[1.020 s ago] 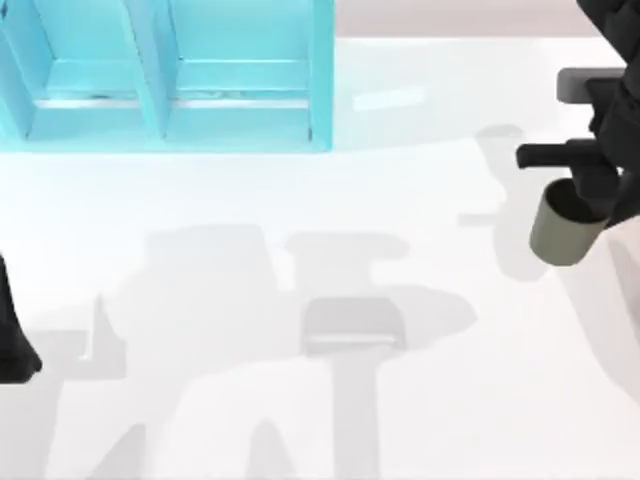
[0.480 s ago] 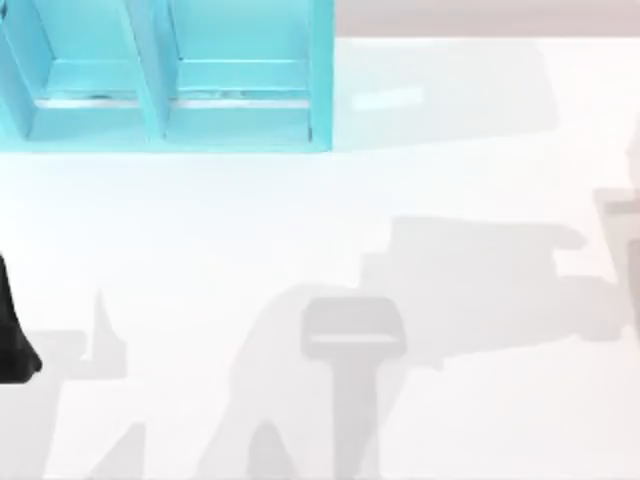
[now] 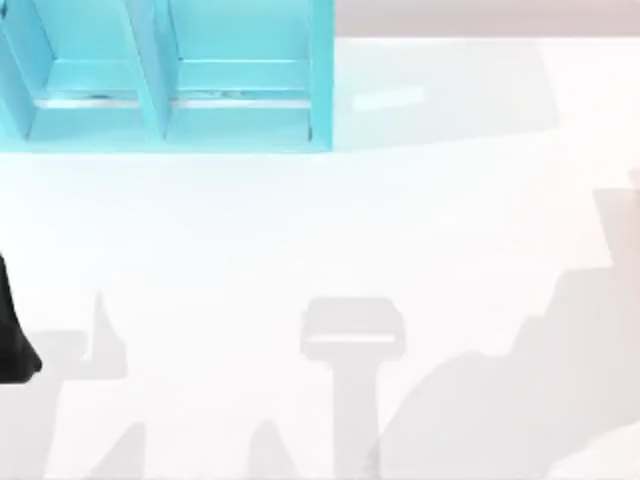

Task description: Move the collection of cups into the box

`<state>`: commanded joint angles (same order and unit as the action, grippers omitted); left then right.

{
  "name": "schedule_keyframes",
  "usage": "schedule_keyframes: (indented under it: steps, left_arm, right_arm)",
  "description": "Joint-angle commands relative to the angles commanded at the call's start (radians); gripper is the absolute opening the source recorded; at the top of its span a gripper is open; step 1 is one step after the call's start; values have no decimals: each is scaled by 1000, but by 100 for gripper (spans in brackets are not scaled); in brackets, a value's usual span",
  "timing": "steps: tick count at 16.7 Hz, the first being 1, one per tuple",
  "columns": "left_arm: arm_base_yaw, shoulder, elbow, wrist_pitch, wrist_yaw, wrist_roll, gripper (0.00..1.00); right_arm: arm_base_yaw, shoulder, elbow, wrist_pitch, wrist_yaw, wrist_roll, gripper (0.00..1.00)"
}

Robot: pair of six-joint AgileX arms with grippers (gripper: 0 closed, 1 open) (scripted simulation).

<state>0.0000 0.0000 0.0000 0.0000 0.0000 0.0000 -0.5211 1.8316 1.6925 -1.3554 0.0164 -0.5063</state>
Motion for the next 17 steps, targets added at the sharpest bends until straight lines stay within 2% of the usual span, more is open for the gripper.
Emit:
schedule_keyframes:
  steps: [5,12,17]
  left_arm:
    - [0,0,0,0,0,0,100]
    - [0,0,0,0,0,0,100]
    - [0,0,0,0,0,0,100]
  right_arm:
    - [4,4,-19,18,0,4,0]
    - [21,3,-239,242,2,22,0]
    - [23,3,-252,255,2,23,0]
